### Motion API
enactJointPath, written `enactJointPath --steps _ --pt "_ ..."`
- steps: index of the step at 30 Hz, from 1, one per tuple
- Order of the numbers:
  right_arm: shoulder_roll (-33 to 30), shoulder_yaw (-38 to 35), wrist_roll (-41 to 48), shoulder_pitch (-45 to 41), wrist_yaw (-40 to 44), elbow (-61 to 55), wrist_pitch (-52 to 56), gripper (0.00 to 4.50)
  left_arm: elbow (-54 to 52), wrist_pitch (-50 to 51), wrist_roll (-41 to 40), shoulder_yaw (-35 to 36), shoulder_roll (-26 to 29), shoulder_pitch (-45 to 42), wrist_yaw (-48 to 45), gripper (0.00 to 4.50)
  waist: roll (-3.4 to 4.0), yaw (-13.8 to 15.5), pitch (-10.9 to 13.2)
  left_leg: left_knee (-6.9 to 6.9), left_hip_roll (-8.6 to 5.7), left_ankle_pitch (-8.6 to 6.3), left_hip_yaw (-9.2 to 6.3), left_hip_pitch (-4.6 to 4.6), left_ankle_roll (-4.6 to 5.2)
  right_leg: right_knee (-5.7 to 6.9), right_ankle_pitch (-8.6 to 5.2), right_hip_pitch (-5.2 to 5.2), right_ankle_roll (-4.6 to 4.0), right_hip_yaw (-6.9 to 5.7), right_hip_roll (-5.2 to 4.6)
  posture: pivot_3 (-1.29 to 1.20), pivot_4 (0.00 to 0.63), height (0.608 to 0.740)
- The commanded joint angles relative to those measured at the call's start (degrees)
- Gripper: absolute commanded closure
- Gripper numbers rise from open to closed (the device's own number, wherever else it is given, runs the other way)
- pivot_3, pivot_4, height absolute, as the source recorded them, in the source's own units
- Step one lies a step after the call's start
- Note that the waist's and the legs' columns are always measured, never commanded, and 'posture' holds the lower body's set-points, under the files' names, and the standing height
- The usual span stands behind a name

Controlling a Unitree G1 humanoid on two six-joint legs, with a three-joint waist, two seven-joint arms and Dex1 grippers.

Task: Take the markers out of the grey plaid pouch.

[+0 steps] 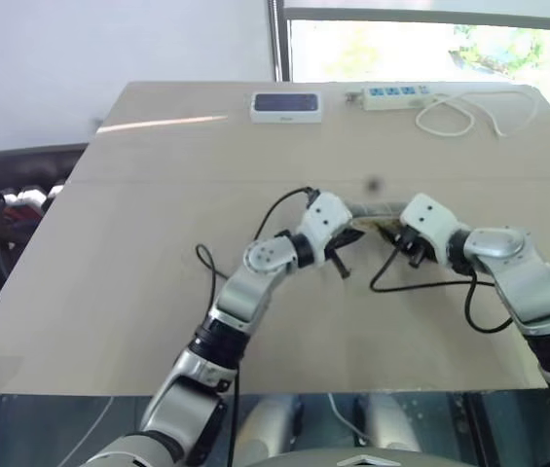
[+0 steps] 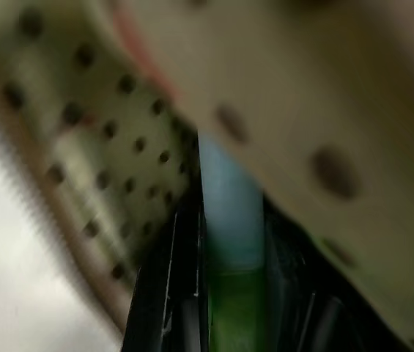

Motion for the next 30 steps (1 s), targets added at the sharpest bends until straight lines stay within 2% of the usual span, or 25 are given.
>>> enactJointPath --steps 1,5,8,13,17,19,21,24,30 --pt "2.04 -1.55 2.29 0.23 -1.06 -1.28 -0.64 4.09 -3.14 -5.84 2.29 -0.33 -0.64 -0.57 0.91 4.5 0.0 -0.07 0.0 -0.01 0.0 0.0 0.0 0.0 0.0 0.01 0.0 -0.01 0.0 0.0 0.0 0.0 0.15 0.738" --pt "11.67 -7.45 8.56 -0.74 -5.24 -3.34 5.23 4.09 -2.59 -7.61 4.91 -1.68 -1.27 0.42 2.43 4.5 -0.01 -0.34 0.0 -0.02 0.01 0.0 0.0 0.02 0.0 0.01 0.0 0.0 0.0 0.03 0.01 0.0 0.15 0.738" --pt "16.65 -13.12 12.21 -2.31 -8.06 -3.8 10.67 4.09 -2.34 -7.26 5.9 -2.16 -1.34 1.34 2.48 4.5 0.0 -0.4 -0.01 -0.03 0.02 0.0 0.0 0.03 0.0 0.06 0.0 -0.01 0.0 0.04 0.02 0.0 0.15 0.738" --pt "20.94 -21.53 14.95 -6.15 -14.91 -2.07 18.77 4.09 -2.16 -6.39 7.23 -2.76 -0.76 2.5 1.97 4.5 0.02 -0.45 -0.01 0.0 0.0 0.0 -0.01 0.04 0.0 0.08 0.0 -0.01 -0.01 0.03 0.02 0.0 0.15 0.738" --pt "28.78 -33.8 20.14 -12.33 -19.48 -2.22 32.05 4.09 -1.35 -5.96 7.98 -2.7 -0.79 2.67 2.0 4.5 0.03 -1.2 -0.02 -0.02 0.0 0.0 0.0 0.05 0.0 0.14 0.0 -0.04 -0.01 0.06 0.02 0.0 0.15 0.738" --pt "30.19 -36.83 20.58 -14.2 -21.13 -2.14 36.93 4.09 -1.0 -5.93 8.2 -2.67 -0.94 2.67 2.18 4.5 0.05 -1.45 -0.03 -0.02 0.0 0.0 0.01 0.05 0.0 0.21 0.0 -0.07 -0.01 0.09 0.01 0.0 0.15 0.738" --pt "28.18 -35.43 21.02 -13.85 -21.14 -2.31 38.01 4.09 -0.58 -5.97 8.59 -2.55 -1.05 2.58 2.58 4.5 0.05 -1.46 -0.03 -0.02 0.0 0.0 0.01 0.05 0.0 0.21 0.0 -0.07 -0.01 0.09 0.01 0.0 0.15 0.738" --pt "20.51 -26.39 21.75 -9.75 -17.37 -4.77 32.36 4.09 0.47 -5.64 9.04 -1.42 -1.37 1.86 3.64 4.5 0.06 -1.34 -0.03 -0.02 -0.04 0.0 0.02 0.04 0.01 0.21 0.0 -0.09 -0.01 0.08 -0.01 0.0 0.15 0.738" --pt "-1.76 -4.01 12.41 -0.15 -6.54 -7.67 5.62 4.09 4.45 -6.58 9.53 2.03 -1.15 -1.44 7.11 4.5 0.06 -1.62 -0.03 -0.03 -0.04 0.0 0.07 0.02 0.01 0.2 0.0 -0.12 0.0 0.08 -0.01 0.0 0.15 0.738"
